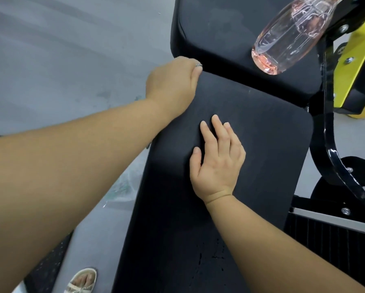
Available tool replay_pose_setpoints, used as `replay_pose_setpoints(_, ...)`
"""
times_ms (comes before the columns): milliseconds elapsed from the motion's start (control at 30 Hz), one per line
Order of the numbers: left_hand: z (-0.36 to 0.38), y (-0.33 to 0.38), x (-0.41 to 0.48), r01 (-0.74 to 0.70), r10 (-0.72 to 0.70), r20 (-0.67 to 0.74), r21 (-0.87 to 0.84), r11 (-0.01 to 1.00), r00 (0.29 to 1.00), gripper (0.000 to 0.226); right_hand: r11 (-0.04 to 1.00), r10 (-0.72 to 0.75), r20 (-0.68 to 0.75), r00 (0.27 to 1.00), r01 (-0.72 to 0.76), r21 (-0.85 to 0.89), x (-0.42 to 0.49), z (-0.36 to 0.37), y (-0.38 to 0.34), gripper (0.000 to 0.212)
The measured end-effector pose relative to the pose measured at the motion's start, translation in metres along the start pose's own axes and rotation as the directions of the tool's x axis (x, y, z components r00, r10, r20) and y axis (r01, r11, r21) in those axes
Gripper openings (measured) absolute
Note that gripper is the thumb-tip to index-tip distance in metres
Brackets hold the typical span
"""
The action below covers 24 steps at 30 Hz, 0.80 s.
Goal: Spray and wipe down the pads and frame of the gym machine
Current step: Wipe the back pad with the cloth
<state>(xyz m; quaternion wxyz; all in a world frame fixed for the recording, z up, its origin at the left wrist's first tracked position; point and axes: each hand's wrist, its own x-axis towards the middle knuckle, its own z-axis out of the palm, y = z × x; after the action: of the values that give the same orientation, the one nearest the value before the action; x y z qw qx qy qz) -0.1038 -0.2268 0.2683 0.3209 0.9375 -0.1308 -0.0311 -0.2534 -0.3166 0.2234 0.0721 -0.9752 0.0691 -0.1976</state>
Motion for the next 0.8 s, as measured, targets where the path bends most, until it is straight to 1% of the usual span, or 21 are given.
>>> replay_pose_setpoints(33,0.001,0.001,0.002,-0.047,0.045,0.025,0.057,0.997,0.999,0.035,1.0,-0.002,-0.001,1.0,0.002,-0.004,0.0,0.0,0.0,0.045)
replay_pose_setpoints(100,0.003,0.004,0.003,-0.095,0.084,0.084,0.145,0.985,0.993,0.036,1.0,-0.003,-0.003,1.0,0.002,-0.018,0.0,-0.001,0.0,0.045)
replay_pose_setpoints(167,0.004,0.01,0.007,-0.153,0.135,0.099,0.201,0.968,0.986,0.039,1.0,-0.002,-0.003,1.0,0.002,-0.015,0.001,-0.001,0.0,0.045)
replay_pose_setpoints(267,0.006,0.023,0.014,-0.295,0.27,0.169,0.146,0.944,0.948,0.041,1.0,-0.002,-0.007,1.0,0.002,0.016,0.001,0.0,0.001,0.045)
replay_pose_setpoints(333,0.005,0.022,0.013,-0.34,0.312,0.212,0.106,0.935,0.926,0.04,1.0,-0.002,-0.005,1.0,0.002,0.018,0.001,-0.002,0.002,0.045)
replay_pose_setpoints(400,0.004,0.013,0.006,-0.303,0.269,0.195,0.172,0.937,0.943,0.04,0.999,0.014,0.017,1.0,-0.015,0.042,0.003,-0.005,0.001,0.045)
replay_pose_setpoints(467,0.003,0.007,-0.004,-0.233,0.184,0.195,0.273,0.933,0.963,0.044,0.993,0.01,0.056,0.998,-0.017,0.114,0.005,-0.01,0.001,0.044)
replay_pose_setpoints(533,0.003,0.01,-0.005,-0.176,0.12,0.196,0.303,0.937,0.973,0.047,0.979,-0.035,0.111,0.993,0.012,0.202,0.009,-0.022,0.011,0.044)
replay_pose_setpoints(567,0.004,0.014,-0.002,-0.151,0.093,0.192,0.309,0.939,0.977,0.046,0.978,-0.067,0.136,0.988,0.038,0.207,0.01,-0.028,0.023,0.044)
replay_pose_setpoints(600,0.004,0.021,0.001,-0.134,0.072,0.195,0.33,0.934,0.978,0.044,0.984,-0.08,0.146,0.986,0.054,0.171,0.01,-0.033,0.039,0.045)
replay_pose_setpoints(633,0.004,0.027,0.004,-0.136,0.065,0.2,0.364,0.921,0.978,0.043,0.994,-0.059,0.141,0.988,0.045,0.103,0.01,-0.037,0.057,0.045)
replay_pose_setpoints(667,0.006,0.033,0.006,-0.155,0.076,0.204,0.406,0.9,0.976,0.043,1.0,-0.008,0.135,0.991,0.005,0.029,0.008,-0.039,0.073,0.047)
replay_pose_setpoints(733,0.012,0.042,0.006,-0.21,0.129,0.197,0.48,0.852,0.972,0.042,0.996,0.057,0.128,0.99,-0.048,-0.071,0.003,-0.036,0.09,0.051)
replay_pose_setpoints(800,0.022,0.052,0.007,-0.275,0.2,0.2,0.489,0.828,0.959,0.04,0.995,0.042,0.118,0.992,-0.031,-0.095,-0.002,-0.03,0.094,0.051)
